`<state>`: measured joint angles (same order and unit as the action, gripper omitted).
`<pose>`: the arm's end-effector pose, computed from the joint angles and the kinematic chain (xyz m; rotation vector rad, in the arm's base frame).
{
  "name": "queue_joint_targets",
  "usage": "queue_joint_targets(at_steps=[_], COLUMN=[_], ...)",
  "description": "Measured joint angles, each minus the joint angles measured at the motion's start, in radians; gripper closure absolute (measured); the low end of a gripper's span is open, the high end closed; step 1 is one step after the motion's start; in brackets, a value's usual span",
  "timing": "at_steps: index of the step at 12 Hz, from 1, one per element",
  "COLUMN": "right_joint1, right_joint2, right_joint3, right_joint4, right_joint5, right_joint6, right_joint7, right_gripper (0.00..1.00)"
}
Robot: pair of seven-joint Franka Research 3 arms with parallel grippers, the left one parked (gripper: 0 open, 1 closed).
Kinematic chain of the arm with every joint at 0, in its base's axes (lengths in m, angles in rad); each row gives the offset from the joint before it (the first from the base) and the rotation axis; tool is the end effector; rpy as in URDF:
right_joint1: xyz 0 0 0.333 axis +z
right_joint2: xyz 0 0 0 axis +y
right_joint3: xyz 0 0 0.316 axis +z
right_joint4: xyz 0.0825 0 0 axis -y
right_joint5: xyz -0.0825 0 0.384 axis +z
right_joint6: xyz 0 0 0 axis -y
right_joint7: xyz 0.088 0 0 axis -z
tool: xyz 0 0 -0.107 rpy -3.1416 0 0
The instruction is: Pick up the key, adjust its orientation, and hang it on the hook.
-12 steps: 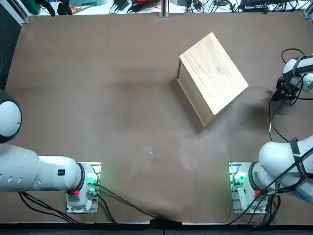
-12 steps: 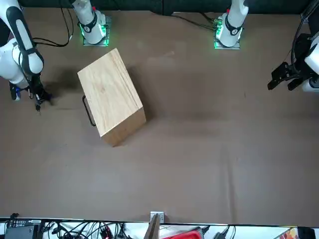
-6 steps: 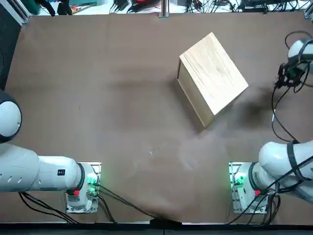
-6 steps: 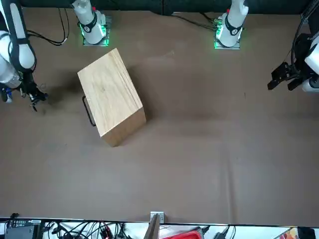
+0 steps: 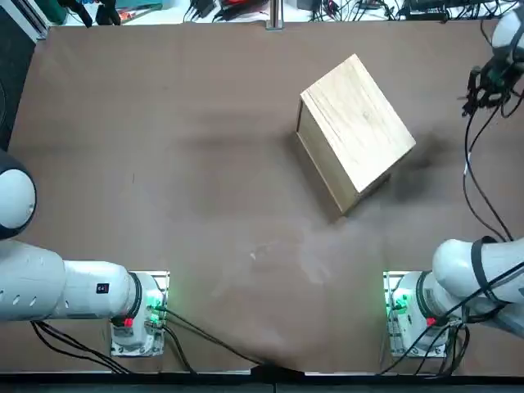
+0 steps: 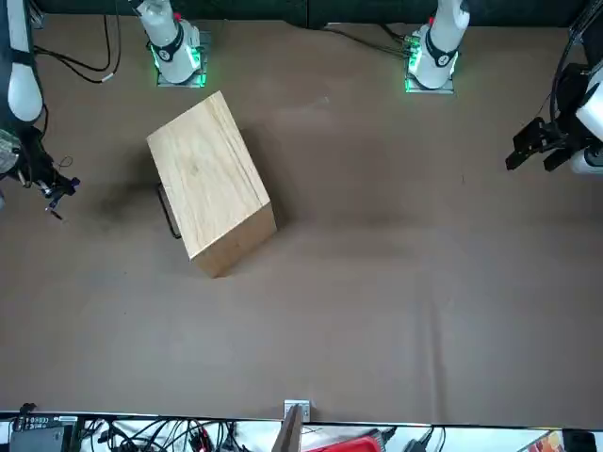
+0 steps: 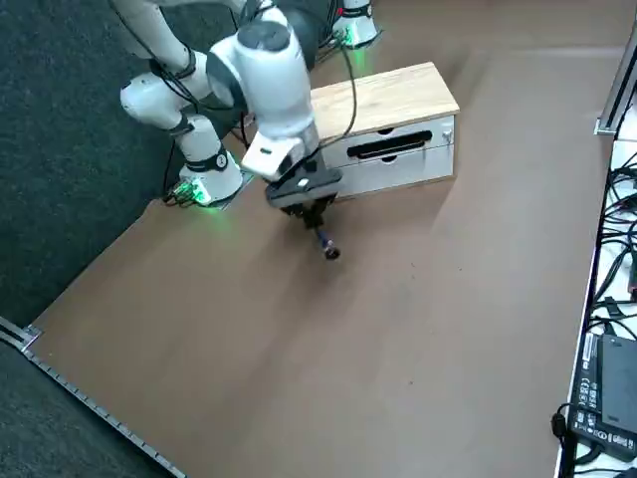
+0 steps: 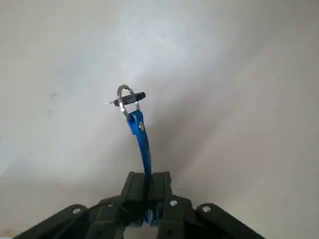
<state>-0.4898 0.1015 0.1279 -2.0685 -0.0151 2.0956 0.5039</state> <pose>0.5208 -0.1989 0.3778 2.8504 -1.3037 -0.1150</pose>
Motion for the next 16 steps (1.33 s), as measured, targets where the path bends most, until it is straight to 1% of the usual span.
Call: queue_joint_targets(at_steps=[3, 7, 10, 13, 14, 16], right_joint1=[0.054, 0.102, 0.160, 0.222, 0.261, 0.300], right_joint2=[0.000, 0.007, 0.023, 0.071, 0.109, 0.141], right_joint3=[0.004, 0.006, 0.009, 0.012, 0.012, 0.013], right_joint4=[0.075, 0.103, 0.121, 0.154, 0.183, 0.213], right_joint5=[0.000, 0.000, 0.000, 0.000, 0.000, 0.000], right_joint6=[-0.052, -0.058, -0.058, -0.056, -0.054, -0.054], right_joint7=[-0.051, -0.234, -0.350, -0.436, -0.454, -0.466], right_gripper=[0.96, 0.96, 0.96, 0.96, 0.96, 0.96])
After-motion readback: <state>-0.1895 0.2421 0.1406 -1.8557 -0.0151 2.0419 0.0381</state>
